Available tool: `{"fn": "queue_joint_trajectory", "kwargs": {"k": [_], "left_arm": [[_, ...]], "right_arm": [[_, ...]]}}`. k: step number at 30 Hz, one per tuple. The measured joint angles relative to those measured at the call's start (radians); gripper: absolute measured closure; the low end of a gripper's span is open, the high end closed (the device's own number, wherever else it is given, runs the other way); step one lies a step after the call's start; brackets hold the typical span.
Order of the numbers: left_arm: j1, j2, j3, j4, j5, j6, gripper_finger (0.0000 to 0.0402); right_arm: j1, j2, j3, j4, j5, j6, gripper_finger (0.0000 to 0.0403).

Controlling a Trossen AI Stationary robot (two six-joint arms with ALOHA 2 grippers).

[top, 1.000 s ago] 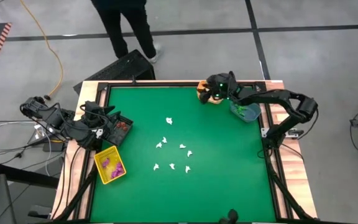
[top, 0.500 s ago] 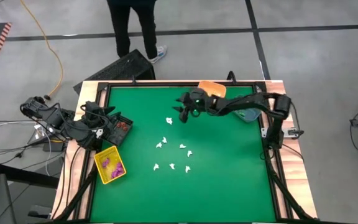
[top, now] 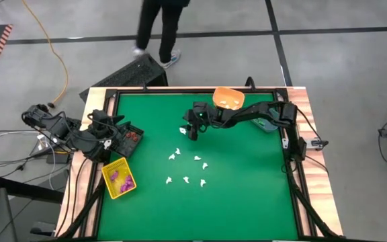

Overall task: Sort Halloween decoration
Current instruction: Put the white ghost toy into the light orange bin

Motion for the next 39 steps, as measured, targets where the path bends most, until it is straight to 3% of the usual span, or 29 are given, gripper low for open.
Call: {"fn": "queue_joint_trajectory", "kwargs": {"k": [11, 24, 39], "left_arm": [[0.000, 0.000, 0.000, -0.006, 0.000, 0.000, 0.0202], [0.000, 0.000, 0.000, -0.005, 0.000, 0.000, 0.0202], [0.000, 0.000, 0.000, -0.007, 0.009, -0.008, 0.0202]], "right_arm": [[0.002, 0.000, 0.001, -0.110, 0.050, -0.003, 0.0195], [0.061, 0.015, 0.001, -0.086, 0.089, -0.040, 0.0195], [0.097, 0.078, 0.008, -0.081, 0.095, 0.028, 0.0207]]}}
